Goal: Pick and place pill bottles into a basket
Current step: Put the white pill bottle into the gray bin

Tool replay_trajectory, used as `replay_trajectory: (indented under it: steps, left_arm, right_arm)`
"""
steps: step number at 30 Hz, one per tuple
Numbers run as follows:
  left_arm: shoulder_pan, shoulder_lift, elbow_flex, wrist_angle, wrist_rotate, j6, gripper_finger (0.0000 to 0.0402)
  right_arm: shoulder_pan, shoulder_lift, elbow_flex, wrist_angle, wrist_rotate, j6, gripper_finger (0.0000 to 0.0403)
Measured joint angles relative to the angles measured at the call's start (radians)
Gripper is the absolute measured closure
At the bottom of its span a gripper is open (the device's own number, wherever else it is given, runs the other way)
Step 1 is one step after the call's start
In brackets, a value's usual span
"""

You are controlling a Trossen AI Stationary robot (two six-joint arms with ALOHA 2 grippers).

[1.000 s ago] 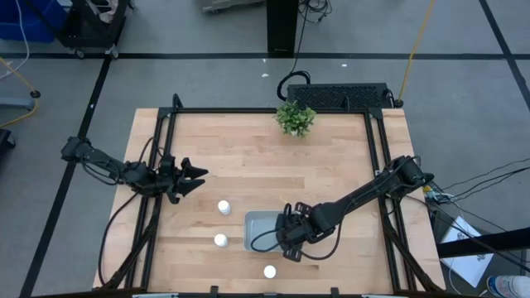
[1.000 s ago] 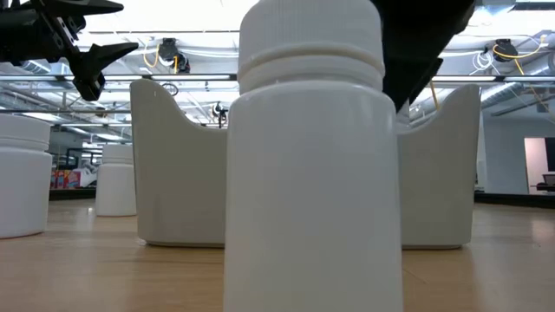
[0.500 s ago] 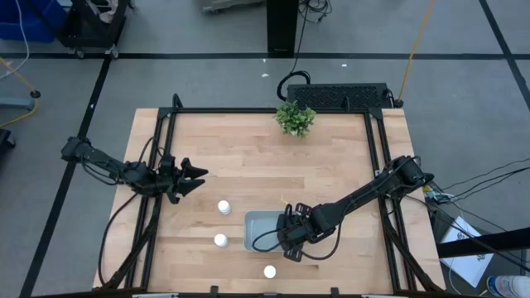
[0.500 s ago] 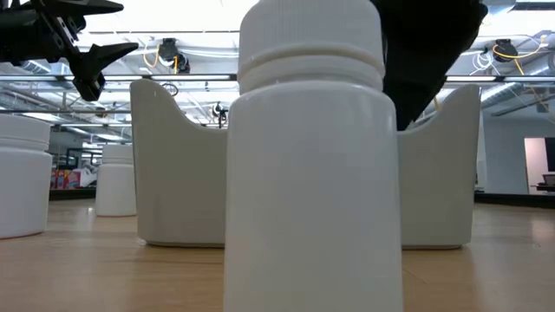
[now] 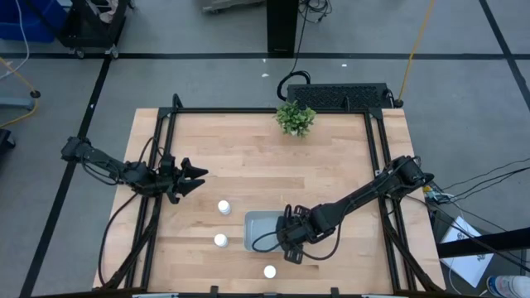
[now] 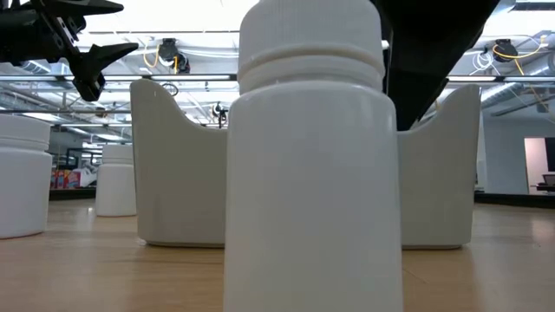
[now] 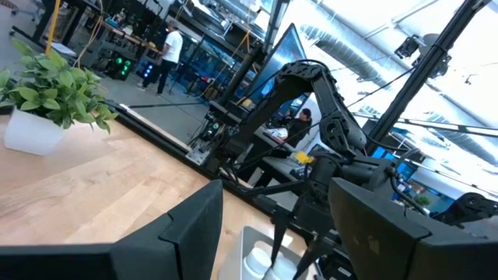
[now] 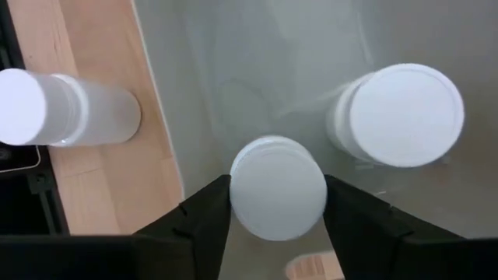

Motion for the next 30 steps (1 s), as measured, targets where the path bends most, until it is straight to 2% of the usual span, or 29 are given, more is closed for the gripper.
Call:
replay_trajectory:
  steps: [9,16,23,30]
  left_arm:
    - [0.0,0.0,0.0,0.0,0.0,0.0,0.016]
    - [0.0,0.0,0.0,-0.001,0.0,0.004,0.016]
    - [0.0,0.0,0.0,-0.01,0.001,0.014,0.016]
    - [0.0,0.0,0.0,-0.034,0.001,0.041,0.016]
  right_arm:
    - [0.0,0.0,0.0,0.01,0.001,-0.004,0.0164]
    - [0.0,-0.015,0.0,0.0,-0.01,-0.037,0.0159]
    - [0.0,-0.09,0.0,-0.009,-0.023,-0.046,0.016]
    - [0.005,-0.199,0.0,0.015,0.076,-0.114,0.0159]
